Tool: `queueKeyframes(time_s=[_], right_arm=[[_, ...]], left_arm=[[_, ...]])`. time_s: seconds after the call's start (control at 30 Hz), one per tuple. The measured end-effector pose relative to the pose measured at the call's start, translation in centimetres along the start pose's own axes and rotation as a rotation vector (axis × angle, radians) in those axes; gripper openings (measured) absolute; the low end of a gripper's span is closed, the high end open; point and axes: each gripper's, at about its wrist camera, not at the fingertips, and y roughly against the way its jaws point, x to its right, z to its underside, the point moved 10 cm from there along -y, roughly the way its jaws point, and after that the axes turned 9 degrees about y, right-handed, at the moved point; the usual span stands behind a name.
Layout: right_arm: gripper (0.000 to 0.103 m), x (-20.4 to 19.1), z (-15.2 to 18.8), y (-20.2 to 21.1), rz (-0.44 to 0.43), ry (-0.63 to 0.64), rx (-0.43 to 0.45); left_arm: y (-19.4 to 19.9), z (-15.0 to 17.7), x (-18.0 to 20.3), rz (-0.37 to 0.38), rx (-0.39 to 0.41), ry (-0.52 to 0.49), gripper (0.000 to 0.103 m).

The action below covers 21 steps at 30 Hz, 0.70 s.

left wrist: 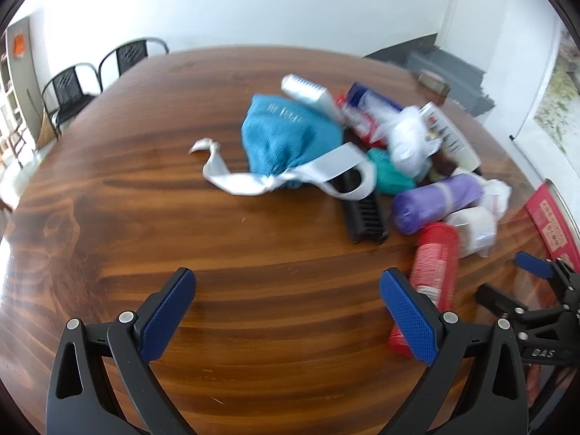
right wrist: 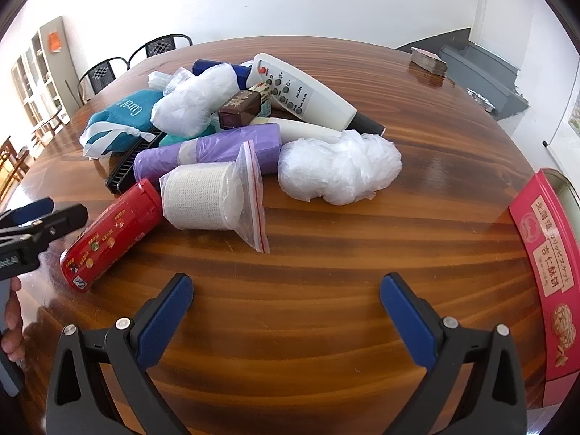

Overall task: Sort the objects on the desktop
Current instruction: 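Grasp the red cylindrical can with the left gripper while the right gripper grasps the gauze roll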

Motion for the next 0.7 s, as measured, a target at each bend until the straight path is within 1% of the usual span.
queueKeyframes(time_s=[0.07,0.13,0.17,0.23,0.27,0.3,0.37,0.47,0.53,0.6,0.67,0.7], right_arm=[[0.103,-0.1,0.1,0.0,-0.014,0.022,0.003],[0.103,-0.2,0.2,0.1,-0.029,0.043,0.006],[0.103,-0.1,0.2,0.2,-0.039,0.055,0.007],[0.103,-0.1,0.3,0.2,-0.047,0.065,0.009],[0.103,-0.1,0.3,0.2,-0.048,0.066,0.009],[0.103,-0.2,0.3,0.2,-0.048,0.067,0.009],[0.103,-0.2,0.4,0.3,-0.048,0.066,0.011],[0.103,-0.2,0.4,0.3,-0.048,0.066,0.010],[0.103,-0.1,0.4,0.3,-0.043,0.062,0.009],[0.103,-0.1,0.5,0.4,-0.042,0.057,0.009],[0.103,-0.1,0.5,0.4,-0.042,0.056,0.010],[0.103,0.0,0.5,0.4,-0.041,0.055,0.009]], left_arm=[[1.2,-0.1,1.0,0.021,0.043,-0.041,0.103],[1.9,0.1,2.6,0.053,0.061,-0.079,0.103],[2.2,0.4,3.6,0.078,0.059,-0.103,0.103],[2.2,1.1,5.0,0.101,0.050,-0.136,0.103],[2.2,1.5,6.1,0.110,0.042,-0.168,0.103],[2.1,1.6,6.5,0.108,0.040,-0.186,0.103],[1.8,1.7,7.7,0.078,0.047,-0.235,0.103],[1.3,2.1,8.2,0.060,0.047,-0.253,0.103],[0.8,2.2,8.0,0.059,0.035,-0.238,0.097],[0.1,2.5,7.4,0.072,-0.010,-0.219,0.076],[-0.7,2.8,7.3,0.069,-0.049,-0.202,0.068],[-0.6,2.7,7.4,0.070,-0.037,-0.206,0.066]])
